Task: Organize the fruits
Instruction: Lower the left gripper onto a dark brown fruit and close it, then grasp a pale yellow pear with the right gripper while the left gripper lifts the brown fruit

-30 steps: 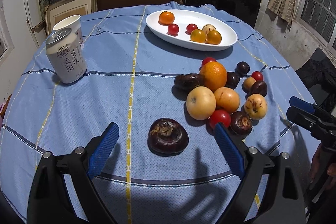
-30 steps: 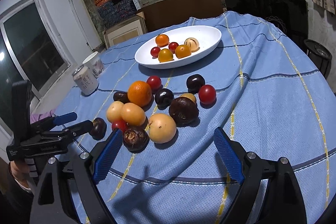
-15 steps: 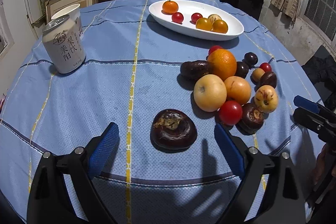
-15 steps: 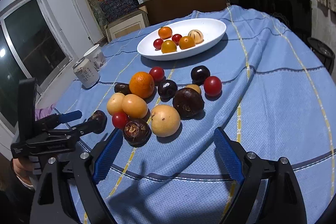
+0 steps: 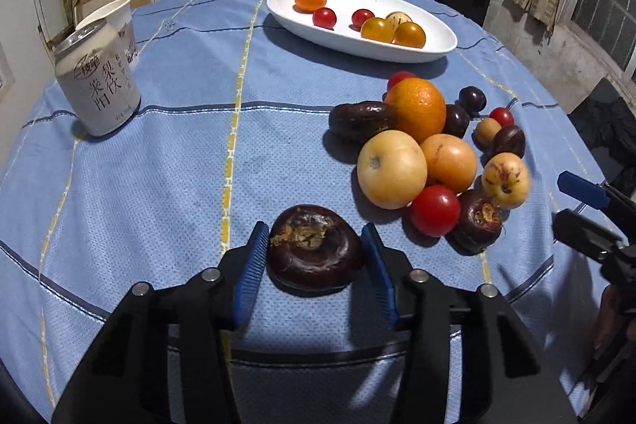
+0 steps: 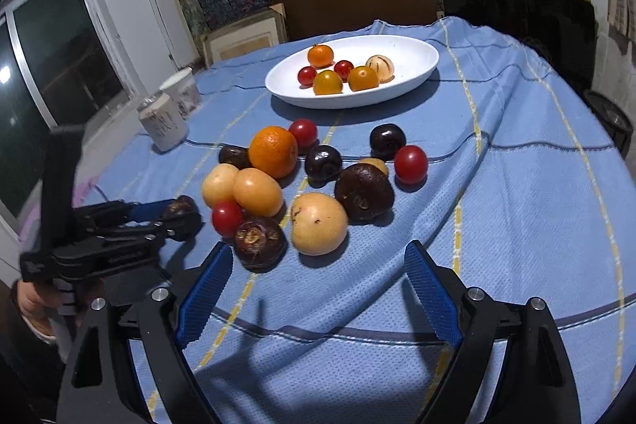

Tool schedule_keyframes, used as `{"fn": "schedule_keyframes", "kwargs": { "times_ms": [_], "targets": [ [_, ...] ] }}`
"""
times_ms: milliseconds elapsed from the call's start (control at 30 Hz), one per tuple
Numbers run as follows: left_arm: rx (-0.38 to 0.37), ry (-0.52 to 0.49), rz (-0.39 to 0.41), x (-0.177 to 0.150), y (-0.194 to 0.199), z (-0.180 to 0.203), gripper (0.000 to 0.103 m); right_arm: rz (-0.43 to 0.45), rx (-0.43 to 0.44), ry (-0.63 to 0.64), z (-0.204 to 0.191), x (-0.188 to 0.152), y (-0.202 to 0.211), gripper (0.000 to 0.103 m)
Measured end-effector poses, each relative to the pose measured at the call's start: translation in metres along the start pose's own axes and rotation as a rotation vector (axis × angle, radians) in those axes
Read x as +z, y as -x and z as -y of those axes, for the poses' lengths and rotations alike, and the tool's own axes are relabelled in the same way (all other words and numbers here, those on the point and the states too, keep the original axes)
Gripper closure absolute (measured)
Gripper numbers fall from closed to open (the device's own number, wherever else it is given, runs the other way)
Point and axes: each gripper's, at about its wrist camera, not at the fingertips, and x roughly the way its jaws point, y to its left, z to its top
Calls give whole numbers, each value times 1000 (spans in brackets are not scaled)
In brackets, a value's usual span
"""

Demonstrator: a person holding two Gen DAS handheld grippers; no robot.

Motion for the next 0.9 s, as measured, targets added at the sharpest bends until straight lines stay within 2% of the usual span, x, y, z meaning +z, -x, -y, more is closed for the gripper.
{"fn": "schedule_keyframes", "kwargs": {
  "times_ms": [167, 400, 567, 633, 700, 900],
  "targets": [
    [10, -20, 4, -1, 0, 3, 55, -32, -19, 38, -9, 6, -14, 15],
    [-13, -3, 18, -2, 0, 0, 56, -77, -47, 25, -12, 16, -36, 37],
    [-6, -12, 23, -2, -1, 2, 56, -76, -59, -18, -8, 18, -42, 39],
    [2, -20, 25, -2, -1, 3, 56, -79, -28, -47, -5, 20, -45, 55],
    [4, -21, 24, -2, -1, 3, 56, -79, -25, -65, -4, 20, -46, 63],
    [-1, -12, 18, -2, 1, 2, 57, -57, 33, -134, 7, 17, -34, 63]
  ]
}}
